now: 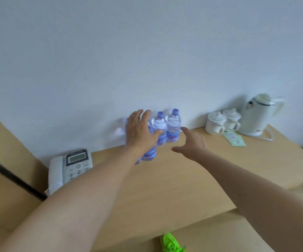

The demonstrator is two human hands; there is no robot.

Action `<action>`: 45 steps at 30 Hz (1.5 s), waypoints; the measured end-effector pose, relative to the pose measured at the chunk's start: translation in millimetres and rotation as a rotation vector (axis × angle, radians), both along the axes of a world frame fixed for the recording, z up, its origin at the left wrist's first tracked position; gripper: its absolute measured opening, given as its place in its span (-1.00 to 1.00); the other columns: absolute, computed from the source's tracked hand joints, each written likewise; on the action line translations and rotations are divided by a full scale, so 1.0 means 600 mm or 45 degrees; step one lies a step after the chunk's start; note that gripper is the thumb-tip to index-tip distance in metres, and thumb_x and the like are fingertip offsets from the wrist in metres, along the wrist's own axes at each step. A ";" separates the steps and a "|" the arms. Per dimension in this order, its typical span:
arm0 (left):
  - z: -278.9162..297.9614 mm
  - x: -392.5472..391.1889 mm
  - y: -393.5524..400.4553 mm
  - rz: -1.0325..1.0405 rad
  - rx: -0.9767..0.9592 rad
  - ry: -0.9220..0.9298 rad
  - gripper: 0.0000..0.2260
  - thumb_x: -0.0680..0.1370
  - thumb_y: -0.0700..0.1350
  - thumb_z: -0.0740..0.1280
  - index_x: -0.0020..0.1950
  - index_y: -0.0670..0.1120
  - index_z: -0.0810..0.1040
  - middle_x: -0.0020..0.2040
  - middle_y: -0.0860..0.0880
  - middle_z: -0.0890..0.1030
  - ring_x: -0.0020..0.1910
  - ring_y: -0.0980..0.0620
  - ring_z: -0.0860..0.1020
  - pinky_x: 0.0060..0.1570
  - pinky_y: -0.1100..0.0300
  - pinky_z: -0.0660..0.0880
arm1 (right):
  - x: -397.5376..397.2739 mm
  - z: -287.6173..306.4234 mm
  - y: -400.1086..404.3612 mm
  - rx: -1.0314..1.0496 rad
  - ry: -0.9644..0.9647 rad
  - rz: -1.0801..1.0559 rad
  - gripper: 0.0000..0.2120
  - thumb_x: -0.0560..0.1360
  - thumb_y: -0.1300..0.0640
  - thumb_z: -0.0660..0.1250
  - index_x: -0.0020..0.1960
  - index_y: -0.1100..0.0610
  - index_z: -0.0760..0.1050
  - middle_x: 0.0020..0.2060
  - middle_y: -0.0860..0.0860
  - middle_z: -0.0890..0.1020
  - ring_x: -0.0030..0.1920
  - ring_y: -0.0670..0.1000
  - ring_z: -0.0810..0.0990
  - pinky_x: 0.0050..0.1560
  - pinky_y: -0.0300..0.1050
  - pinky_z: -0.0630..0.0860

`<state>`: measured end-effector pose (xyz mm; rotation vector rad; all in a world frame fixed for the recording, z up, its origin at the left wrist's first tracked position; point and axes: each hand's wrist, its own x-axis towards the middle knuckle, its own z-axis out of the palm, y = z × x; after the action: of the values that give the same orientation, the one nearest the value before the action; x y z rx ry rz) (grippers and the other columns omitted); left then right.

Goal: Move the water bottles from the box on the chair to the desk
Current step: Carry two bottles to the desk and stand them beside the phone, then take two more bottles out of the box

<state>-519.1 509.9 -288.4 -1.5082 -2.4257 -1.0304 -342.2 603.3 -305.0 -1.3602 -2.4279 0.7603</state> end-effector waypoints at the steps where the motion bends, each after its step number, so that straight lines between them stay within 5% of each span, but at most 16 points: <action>1: 0.008 0.026 0.015 -0.082 -0.026 0.039 -0.39 0.41 0.06 0.53 0.39 -0.12 0.47 0.37 -0.14 0.46 0.39 -0.18 0.36 0.37 -0.02 0.30 | 0.030 0.012 -0.006 0.059 -0.023 -0.039 -0.18 0.34 -0.12 0.56 0.49 0.02 0.29 0.30 0.07 0.51 0.34 0.15 0.41 0.08 -0.08 0.33; 8: 0.051 0.309 0.105 -0.589 -0.261 0.220 -0.34 0.45 0.21 0.41 0.50 0.03 0.36 0.54 -0.09 0.32 0.53 -0.13 0.19 0.49 -0.01 0.17 | 0.313 0.080 -0.053 0.179 -0.080 -0.449 -0.13 0.38 -0.20 0.49 0.56 -0.04 0.18 0.45 0.01 0.38 0.42 0.14 0.31 0.33 0.07 0.37; 28: 0.068 1.430 -0.004 -1.663 -0.240 0.322 -0.35 0.49 0.20 0.39 0.53 0.08 0.30 0.56 -0.05 0.29 0.55 -0.11 0.18 0.50 -0.12 0.17 | 1.328 0.096 -0.367 0.054 -0.295 -1.609 -0.19 0.42 -0.24 0.44 0.55 -0.06 0.19 0.46 0.03 0.39 0.43 0.16 0.31 0.34 0.10 0.37; 45: 0.019 2.108 -0.035 -2.266 -0.384 0.282 -0.33 0.51 0.16 0.40 0.57 0.10 0.23 0.58 -0.06 0.24 0.58 -0.10 0.13 0.51 -0.14 0.17 | 1.878 0.029 -0.440 -0.082 -0.292 -2.226 -0.22 0.41 -0.29 0.40 0.53 -0.09 0.21 0.43 -0.01 0.41 0.39 0.13 0.36 0.30 0.07 0.41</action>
<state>745.6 488.8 -276.9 -3.5222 -0.5367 -0.3540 784.9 339.2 -287.9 -2.7217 -0.5025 0.1264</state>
